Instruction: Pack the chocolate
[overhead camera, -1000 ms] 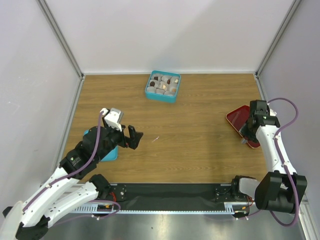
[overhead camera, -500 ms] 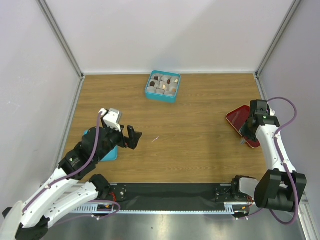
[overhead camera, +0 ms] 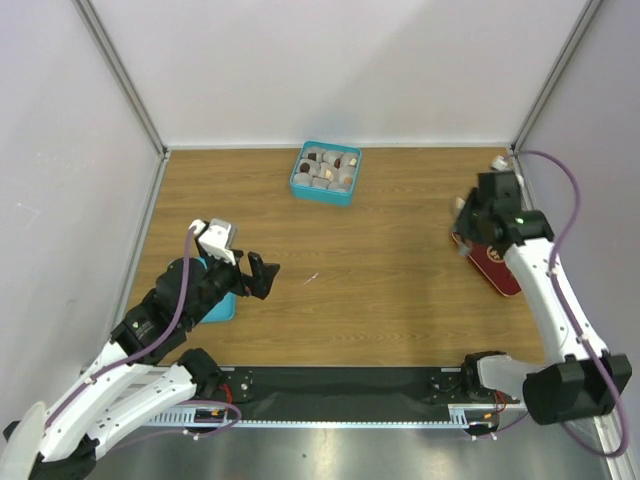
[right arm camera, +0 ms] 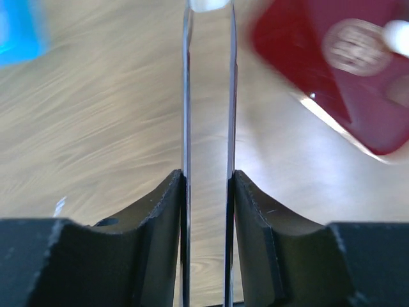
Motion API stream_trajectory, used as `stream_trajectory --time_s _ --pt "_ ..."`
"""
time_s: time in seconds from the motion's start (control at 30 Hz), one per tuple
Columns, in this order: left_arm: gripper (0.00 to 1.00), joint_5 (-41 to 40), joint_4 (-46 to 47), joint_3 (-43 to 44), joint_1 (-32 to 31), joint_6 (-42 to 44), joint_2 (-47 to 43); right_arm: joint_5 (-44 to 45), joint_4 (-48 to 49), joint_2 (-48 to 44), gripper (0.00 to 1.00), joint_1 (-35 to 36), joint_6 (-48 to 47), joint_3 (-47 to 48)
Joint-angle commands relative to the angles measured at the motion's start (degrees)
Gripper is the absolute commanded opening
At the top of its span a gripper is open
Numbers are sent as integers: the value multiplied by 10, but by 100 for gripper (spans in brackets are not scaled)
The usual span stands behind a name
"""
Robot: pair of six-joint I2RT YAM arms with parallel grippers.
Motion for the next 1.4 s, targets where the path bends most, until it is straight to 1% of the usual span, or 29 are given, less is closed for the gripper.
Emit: stream_trajectory --time_s 0.0,0.03,0.07,0.13,0.17,0.2,0.27,0.3,0.33,0.37,0.43,0.53,0.77,1.0,1.37 --pt "100 -3 15 2 3 -4 -5 -5 76 40 38 84 10 60" --pt "100 -3 16 3 3 -4 -8 -5 104 66 38 102 9 72" --pt "100 -1 17 3 3 -4 -10 -9 118 82 38 135 8 99" --pt "100 1 17 3 3 -3 -14 -16 161 111 38 162 -2 126" --pt "100 1 15 2 3 -2 -18 -17 170 145 38 187 -7 142" --pt "100 1 14 1 3 -1 -23 -16 182 163 38 197 -16 176" --pt "100 -3 12 0 2 0 -31 -17 185 222 38 220 -23 207" --pt "100 -6 11 0 3 0 -33 -17 182 245 38 230 -31 243" --pt "100 -7 13 0 3 0 -35 -17 180 262 38 236 -35 258" --pt "100 -7 13 -1 3 1 -38 -15 178 299 38 250 -39 274" --pt "100 -7 13 0 3 2 -39 -13 169 327 39 259 -49 312" --pt "100 -5 13 1 3 3 -40 -6 157 369 39 273 -54 337" --pt "100 -3 15 1 3 7 -39 -11 158 417 40 281 -62 334" --pt "100 -3 13 1 3 7 -37 -8 168 430 41 286 -65 312" --pt "100 -7 14 2 3 9 -30 11 159 442 44 296 -65 312"
